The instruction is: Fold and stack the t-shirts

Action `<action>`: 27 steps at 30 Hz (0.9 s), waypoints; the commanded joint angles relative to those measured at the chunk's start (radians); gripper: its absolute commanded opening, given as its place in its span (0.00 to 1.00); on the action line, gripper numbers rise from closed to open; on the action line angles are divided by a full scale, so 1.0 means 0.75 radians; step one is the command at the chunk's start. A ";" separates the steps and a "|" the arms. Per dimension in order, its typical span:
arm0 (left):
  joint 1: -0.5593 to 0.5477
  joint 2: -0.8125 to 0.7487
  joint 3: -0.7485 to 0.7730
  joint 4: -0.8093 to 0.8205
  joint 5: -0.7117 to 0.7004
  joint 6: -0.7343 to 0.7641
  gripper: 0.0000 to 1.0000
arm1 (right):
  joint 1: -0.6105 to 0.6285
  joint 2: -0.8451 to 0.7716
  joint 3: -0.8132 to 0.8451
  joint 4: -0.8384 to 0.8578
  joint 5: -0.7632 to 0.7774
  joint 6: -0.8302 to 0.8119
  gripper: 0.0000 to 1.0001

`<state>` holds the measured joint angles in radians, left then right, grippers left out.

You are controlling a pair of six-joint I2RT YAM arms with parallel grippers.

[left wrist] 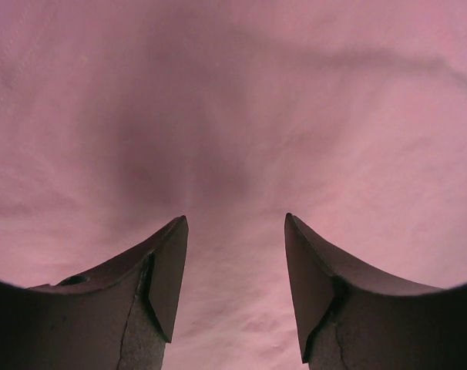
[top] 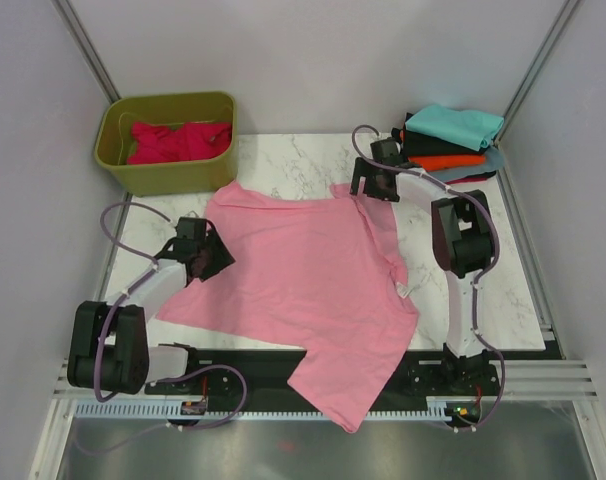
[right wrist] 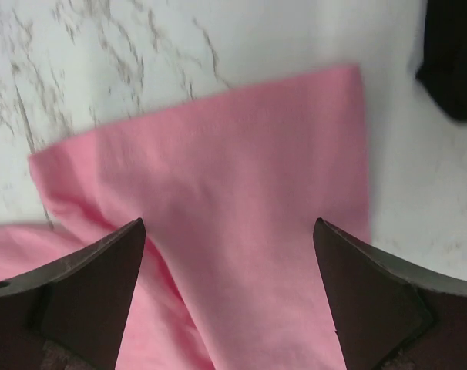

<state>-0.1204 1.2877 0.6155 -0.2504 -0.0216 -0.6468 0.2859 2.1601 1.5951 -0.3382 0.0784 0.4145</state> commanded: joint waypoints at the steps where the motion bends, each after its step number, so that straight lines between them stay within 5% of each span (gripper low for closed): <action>1: -0.011 0.013 -0.056 0.064 0.074 -0.038 0.60 | -0.031 0.157 0.223 -0.079 -0.051 0.012 0.98; 13: -0.028 -0.132 -0.162 0.033 0.178 -0.068 0.58 | -0.085 0.777 1.132 -0.226 -0.176 0.112 0.98; 19: -0.030 -0.240 -0.181 -0.038 0.186 -0.087 0.58 | -0.097 0.879 1.221 -0.016 -0.039 0.198 0.98; 27: -0.030 -0.577 -0.072 -0.373 -0.008 -0.058 0.59 | -0.089 0.757 1.199 0.048 0.174 0.129 0.98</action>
<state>-0.1387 0.9516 0.4953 -0.4129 0.0608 -0.6777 0.2214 2.7541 2.5023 -0.3004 0.1150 0.5270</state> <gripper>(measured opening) 0.586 0.982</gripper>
